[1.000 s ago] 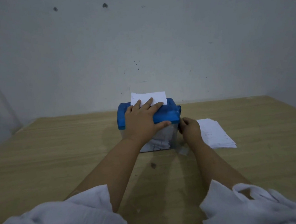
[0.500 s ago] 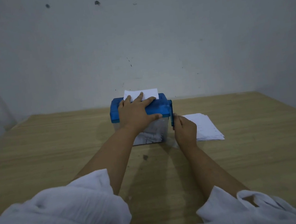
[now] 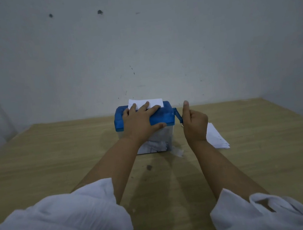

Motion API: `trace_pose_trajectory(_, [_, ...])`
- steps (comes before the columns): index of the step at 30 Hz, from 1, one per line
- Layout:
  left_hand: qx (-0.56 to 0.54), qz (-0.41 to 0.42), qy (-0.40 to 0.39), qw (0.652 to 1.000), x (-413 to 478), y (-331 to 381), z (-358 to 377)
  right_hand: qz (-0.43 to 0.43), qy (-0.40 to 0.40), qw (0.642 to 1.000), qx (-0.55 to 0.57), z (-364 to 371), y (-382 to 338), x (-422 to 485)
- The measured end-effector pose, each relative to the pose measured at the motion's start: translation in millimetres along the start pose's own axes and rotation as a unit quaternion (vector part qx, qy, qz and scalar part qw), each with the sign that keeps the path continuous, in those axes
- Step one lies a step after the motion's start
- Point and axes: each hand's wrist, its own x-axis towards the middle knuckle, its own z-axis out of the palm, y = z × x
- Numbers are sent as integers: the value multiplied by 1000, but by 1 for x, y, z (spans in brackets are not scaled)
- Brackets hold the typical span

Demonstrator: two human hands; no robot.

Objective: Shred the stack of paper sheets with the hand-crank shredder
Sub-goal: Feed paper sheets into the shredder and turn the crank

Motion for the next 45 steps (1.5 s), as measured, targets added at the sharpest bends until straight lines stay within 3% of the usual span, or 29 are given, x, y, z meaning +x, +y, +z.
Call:
trace_pose_trajectory(4, [-2,9,17,1000,1,-2,2,-33,-104,993,49,-16,16,-9])
trace_pose_trajectory(8, [2,12,22,1000,1,-2,4,-72,-191,979,1,-27,40,-17])
trace_pose_trajectory(16, [1,18,29,999,0,-2,5,-160,-240,957,-41,-25,52,10])
trace_pose_trajectory(21, [8,19,39,999,1,-3,6,-154,-229,961,6,-18,47,14])
trace_pose_trajectory(26, [1,21,41,999,1,-3,7,-102,-147,982,63,-2,32,20])
trace_pose_trajectory(31, [-2,20,46,999,0,-3,8,-62,-129,987,75,6,29,26])
trace_pose_trajectory(35, [3,18,45,999,1,-3,7,-37,-146,989,3,9,19,42])
trace_pose_trajectory(40, [4,20,47,999,1,-3,8,5,-159,987,-10,10,15,50])
trace_pose_trajectory(45, [-6,33,44,998,0,-5,9,123,-213,969,-29,22,3,69])
